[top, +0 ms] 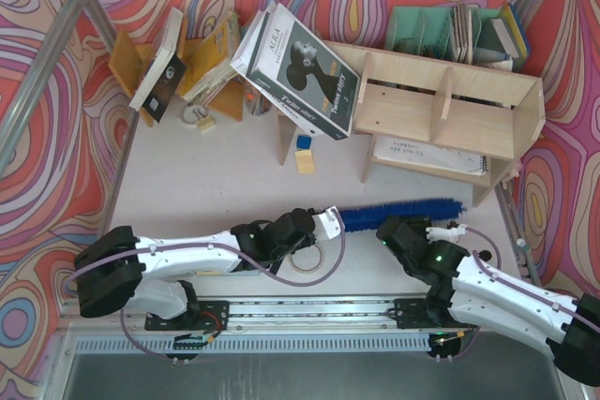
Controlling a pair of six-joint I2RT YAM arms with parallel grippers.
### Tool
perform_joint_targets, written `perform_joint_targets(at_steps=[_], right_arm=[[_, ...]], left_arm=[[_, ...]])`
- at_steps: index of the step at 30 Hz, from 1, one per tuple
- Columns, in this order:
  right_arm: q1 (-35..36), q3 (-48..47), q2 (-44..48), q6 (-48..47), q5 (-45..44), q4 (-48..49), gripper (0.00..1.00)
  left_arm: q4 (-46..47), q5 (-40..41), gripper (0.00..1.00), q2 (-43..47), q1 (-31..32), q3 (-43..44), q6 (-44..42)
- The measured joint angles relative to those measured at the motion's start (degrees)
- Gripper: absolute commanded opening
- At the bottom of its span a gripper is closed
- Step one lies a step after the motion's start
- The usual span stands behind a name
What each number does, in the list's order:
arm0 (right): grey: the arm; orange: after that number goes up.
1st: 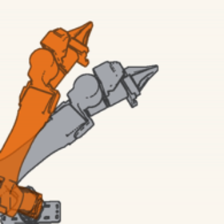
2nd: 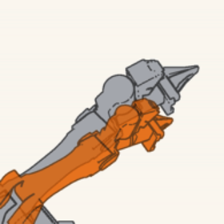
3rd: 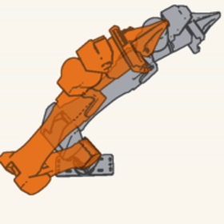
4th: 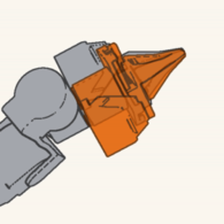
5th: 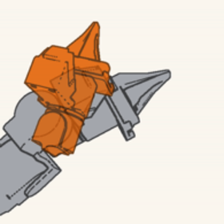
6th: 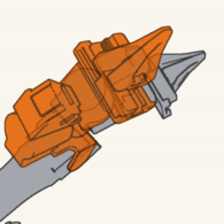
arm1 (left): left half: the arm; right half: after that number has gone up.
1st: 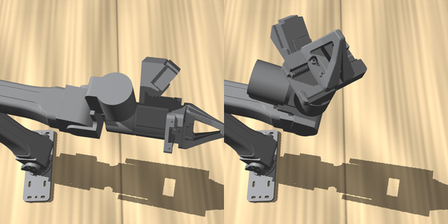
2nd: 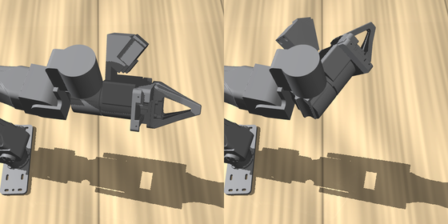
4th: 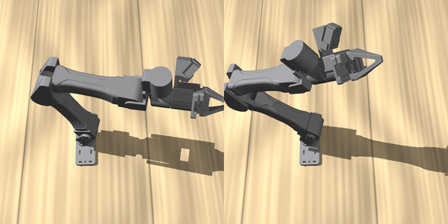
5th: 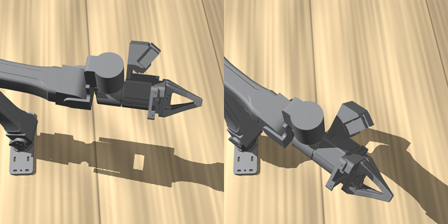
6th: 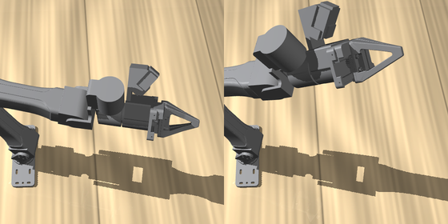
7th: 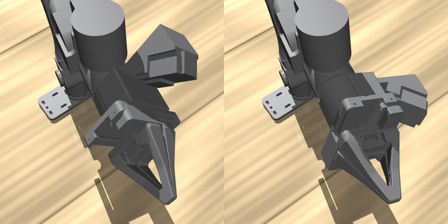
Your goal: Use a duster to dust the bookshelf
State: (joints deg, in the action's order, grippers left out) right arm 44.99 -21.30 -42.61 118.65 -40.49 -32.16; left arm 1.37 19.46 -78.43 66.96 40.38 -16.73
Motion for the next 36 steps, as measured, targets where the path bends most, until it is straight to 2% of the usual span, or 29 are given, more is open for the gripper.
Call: perform_joint_targets(at_steps=[3,10,19,25,36], right_arm=[[0.04,0.59,1.16,0.0,0.07,1.73,0.52],[0.09,2.19,2.14,0.0,0.02,4.83,0.62],[0.04,2.21,0.55,0.0,-0.17,10.6,0.7],[-1.14,2.32,-2.12,0.0,0.52,11.15,0.65],[-5.31,3.56,-2.91,-0.94,2.34,14.56,0.47]], left_arm=[[0.76,-0.09,0.0,1.31,2.58,0.13,-0.85],[2.21,1.97,0.0,1.4,6.25,1.31,-2.03],[2.23,4.24,0.0,1.4,11.23,2.54,-2.62],[2.14,5.99,0.0,1.62,13.14,2.56,-2.82],[-0.5,7.65,0.0,5.22,16.26,3.93,-3.67]])
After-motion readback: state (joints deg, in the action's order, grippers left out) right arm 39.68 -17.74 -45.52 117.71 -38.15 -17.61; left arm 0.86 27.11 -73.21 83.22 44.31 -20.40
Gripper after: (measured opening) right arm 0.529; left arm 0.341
